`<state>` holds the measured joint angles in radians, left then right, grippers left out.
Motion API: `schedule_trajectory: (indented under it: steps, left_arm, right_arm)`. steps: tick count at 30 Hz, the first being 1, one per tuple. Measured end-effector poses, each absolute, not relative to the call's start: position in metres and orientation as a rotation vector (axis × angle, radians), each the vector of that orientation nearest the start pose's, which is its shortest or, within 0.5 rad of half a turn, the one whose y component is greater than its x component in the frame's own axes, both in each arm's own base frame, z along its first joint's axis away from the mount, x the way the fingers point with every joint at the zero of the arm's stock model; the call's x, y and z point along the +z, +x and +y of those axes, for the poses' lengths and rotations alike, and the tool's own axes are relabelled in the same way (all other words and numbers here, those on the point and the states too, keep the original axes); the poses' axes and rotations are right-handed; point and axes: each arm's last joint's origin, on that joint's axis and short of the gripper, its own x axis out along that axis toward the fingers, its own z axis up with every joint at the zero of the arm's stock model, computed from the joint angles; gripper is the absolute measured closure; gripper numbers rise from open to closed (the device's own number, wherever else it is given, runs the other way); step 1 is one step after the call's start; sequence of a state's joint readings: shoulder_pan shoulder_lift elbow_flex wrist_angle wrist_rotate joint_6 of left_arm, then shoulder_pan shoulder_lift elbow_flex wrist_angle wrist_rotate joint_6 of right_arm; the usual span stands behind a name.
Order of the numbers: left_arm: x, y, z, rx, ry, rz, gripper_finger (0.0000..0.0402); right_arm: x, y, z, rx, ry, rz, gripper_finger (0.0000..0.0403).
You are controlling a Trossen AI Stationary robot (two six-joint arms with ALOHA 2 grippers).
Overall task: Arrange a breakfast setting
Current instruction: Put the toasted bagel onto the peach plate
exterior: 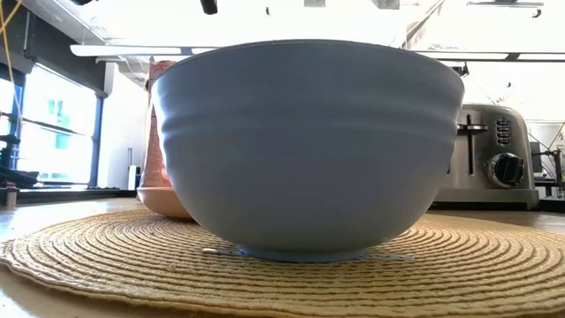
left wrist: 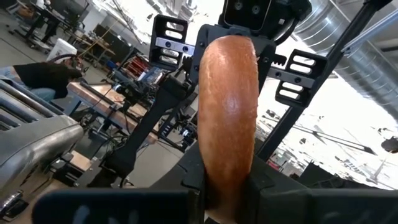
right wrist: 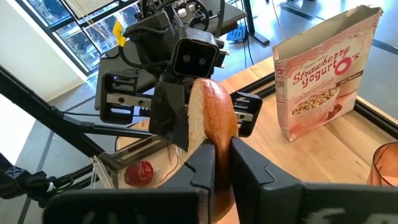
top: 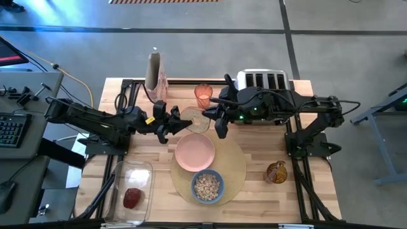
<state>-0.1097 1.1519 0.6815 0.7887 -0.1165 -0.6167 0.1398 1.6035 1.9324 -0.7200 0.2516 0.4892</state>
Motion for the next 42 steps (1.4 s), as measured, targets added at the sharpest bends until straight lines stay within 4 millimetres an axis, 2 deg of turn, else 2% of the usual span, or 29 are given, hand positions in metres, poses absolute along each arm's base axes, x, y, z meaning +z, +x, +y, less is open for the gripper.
schedule_trajectory:
  steps: [12, 19, 26, 31, 37, 42]
  left_arm:
    - [0.316, 0.248, -0.025, -0.125, -0.674, -0.275, 0.0372]
    - [0.308, 0.251, -0.026, -0.120, -0.670, -0.179, 0.0372]
    - [0.288, 0.253, -0.027, -0.076, -0.683, 0.023, 0.0371]
    - [0.271, 0.251, -0.027, -0.004, -0.755, 0.202, 0.0372]
    - [0.254, 0.246, -0.030, 0.072, -0.824, 0.373, 0.0369]
    - [0.245, 0.242, -0.032, 0.143, -0.869, 0.464, 0.0370]
  right_arm:
    - [0.469, 0.325, 0.038, -0.234, 0.400, 0.334, 0.0292]
    - [0.479, 0.312, 0.031, -0.235, 0.367, 0.301, 0.0269]
    - [0.500, 0.284, 0.020, -0.230, 0.278, 0.241, 0.0267]
    - [0.511, 0.257, 0.012, -0.248, 0.253, 0.233, 0.0267]
    - [0.516, 0.228, 0.002, -0.287, 0.249, 0.272, 0.0267]
    - [0.516, 0.215, -0.003, -0.310, 0.246, 0.301, 0.0267]
